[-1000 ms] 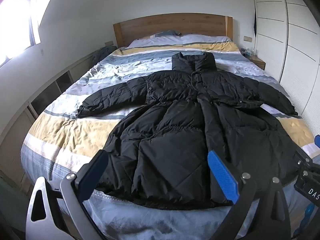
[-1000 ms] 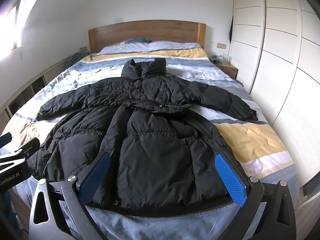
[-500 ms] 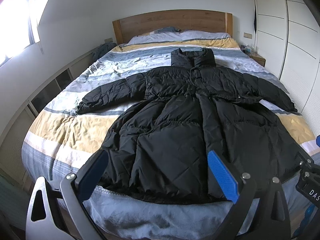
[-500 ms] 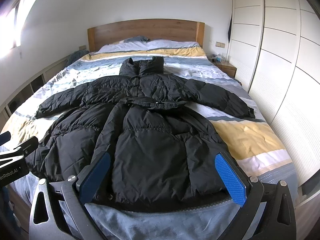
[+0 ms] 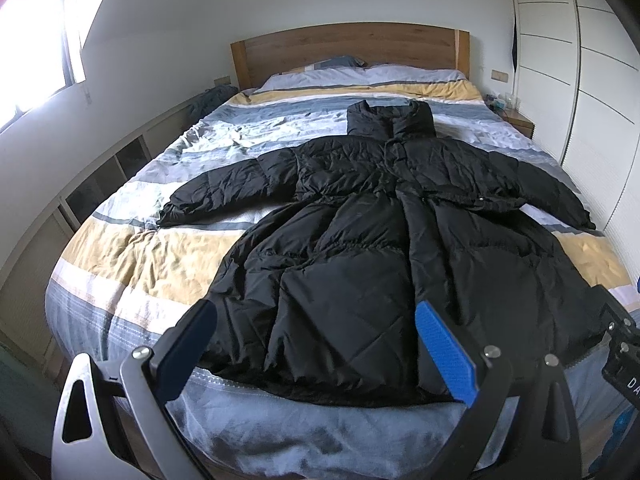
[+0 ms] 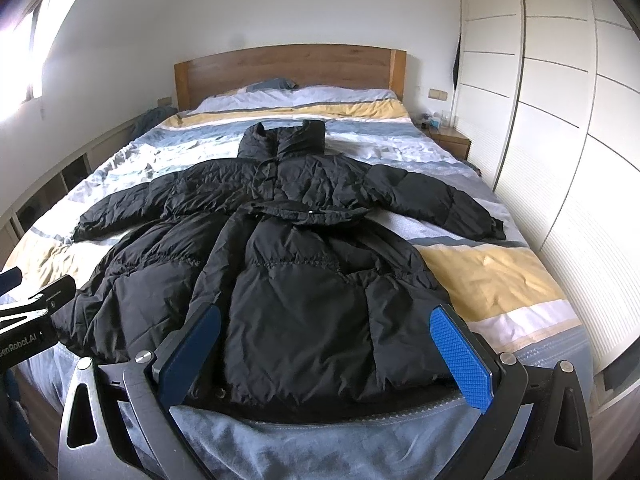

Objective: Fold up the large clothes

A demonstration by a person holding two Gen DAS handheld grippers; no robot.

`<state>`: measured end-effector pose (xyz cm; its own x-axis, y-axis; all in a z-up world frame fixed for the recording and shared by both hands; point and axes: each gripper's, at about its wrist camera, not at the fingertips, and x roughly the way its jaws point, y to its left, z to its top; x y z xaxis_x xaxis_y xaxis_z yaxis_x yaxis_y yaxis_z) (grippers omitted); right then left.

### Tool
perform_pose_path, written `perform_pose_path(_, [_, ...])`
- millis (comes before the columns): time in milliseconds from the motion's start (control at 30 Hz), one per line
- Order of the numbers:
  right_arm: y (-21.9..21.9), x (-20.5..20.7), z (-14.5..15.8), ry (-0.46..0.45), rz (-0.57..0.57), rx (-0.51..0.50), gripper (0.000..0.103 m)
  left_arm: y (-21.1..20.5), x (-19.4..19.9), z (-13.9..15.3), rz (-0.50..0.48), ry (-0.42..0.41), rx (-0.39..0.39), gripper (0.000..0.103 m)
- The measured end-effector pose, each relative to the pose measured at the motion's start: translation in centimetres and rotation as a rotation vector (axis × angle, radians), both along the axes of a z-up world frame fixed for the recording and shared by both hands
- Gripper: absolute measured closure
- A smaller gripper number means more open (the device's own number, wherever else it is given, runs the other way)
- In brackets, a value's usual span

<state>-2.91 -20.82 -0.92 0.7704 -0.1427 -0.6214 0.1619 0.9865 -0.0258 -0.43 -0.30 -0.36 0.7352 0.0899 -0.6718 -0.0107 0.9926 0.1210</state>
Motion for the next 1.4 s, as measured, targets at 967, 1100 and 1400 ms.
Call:
perform_pose_path(967, [-2.7, 10.3, -4.2, 0.069, -0.031, 0.045, 0.001, -2.2, 10.2, -4.1, -0.026, -0.001, 0.089, 0.003])
perform_pose_path(1100, [-4.0, 15.5, -4.3, 0.05, -0.032, 0.049, 0.001, -3.4, 15.0, -4.3, -0.022, -0.039, 0.086, 0.003])
perform_pose_path(1400, [-9.8, 21.8, -2.6, 0.12, -0.115, 0.151, 0.0, -6.2, 23.6, -0.1, -0.057, 0.054, 0.064, 0.003])
